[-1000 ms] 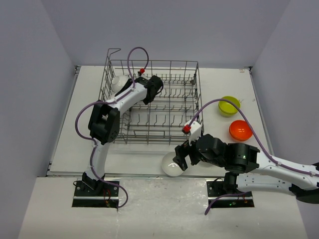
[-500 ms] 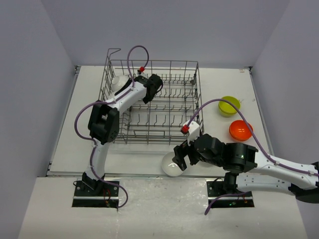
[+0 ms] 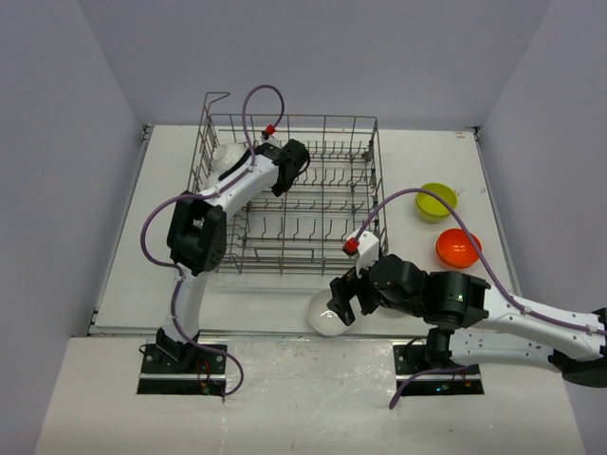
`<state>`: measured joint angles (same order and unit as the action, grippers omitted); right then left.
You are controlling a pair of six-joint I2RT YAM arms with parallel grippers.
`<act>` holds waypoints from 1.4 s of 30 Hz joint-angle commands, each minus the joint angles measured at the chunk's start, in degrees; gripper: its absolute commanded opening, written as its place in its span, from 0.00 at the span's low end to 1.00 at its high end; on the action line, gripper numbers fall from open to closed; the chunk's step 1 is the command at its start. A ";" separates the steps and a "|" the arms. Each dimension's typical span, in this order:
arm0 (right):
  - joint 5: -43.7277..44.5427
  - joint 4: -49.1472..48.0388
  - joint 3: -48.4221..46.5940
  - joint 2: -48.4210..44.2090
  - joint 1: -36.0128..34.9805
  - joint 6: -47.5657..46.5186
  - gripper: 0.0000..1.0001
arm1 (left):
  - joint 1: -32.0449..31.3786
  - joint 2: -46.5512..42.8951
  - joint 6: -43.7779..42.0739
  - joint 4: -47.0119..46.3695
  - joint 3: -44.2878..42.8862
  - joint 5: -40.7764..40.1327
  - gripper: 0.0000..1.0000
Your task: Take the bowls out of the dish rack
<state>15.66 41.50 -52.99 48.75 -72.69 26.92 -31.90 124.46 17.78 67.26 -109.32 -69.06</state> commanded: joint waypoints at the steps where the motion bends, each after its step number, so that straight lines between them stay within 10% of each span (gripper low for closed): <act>1: -0.19 -1.86 -0.01 0.03 0.18 -0.73 0.94 | -0.09 -2.47 0.24 -2.31 -1.16 1.29 0.04; 29: -1.95 -3.44 1.58 -0.76 0.26 -1.69 0.94 | 2.98 -2.74 9.73 1.03 6.05 -1.17 0.18; 42: -2.04 -3.70 1.58 -0.76 0.35 -1.87 0.94 | 3.34 -5.02 7.19 -0.55 4.99 -2.66 0.00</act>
<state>13.91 39.38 -51.22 48.58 -72.58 25.87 -29.15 122.89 24.58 67.35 -103.37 -72.14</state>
